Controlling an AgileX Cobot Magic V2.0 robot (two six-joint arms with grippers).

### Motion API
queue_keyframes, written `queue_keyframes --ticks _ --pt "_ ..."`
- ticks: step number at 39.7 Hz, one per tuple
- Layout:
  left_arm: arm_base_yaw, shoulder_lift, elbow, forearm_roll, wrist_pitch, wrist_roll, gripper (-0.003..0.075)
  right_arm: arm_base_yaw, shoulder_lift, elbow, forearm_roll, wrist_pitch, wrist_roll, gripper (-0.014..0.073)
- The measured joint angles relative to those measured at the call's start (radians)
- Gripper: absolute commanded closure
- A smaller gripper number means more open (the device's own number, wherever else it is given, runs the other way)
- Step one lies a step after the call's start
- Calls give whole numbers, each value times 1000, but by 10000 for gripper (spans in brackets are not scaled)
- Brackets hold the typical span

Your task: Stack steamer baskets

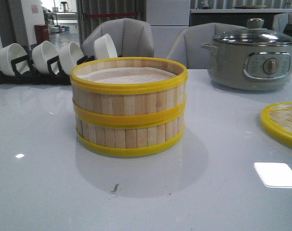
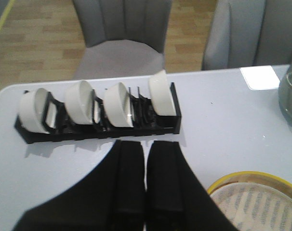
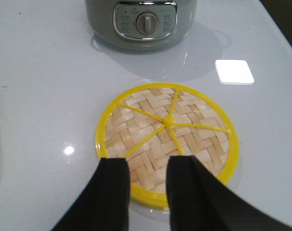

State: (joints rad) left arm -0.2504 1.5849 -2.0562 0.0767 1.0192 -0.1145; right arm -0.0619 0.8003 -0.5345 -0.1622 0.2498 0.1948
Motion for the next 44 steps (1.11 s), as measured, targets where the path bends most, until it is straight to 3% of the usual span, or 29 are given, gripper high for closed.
queue_keyframes --ticks 8,28,44 --pt "45 -259 241 -5 -49 -2 637 18 21 0 0 0 0 273" --pt "45 -946 990 6 -260 -31 637 31 30 0 0 0 0 273" --pt "45 -1202 1386 6 -390 -32 637 31 30 0 0 0 0 273"
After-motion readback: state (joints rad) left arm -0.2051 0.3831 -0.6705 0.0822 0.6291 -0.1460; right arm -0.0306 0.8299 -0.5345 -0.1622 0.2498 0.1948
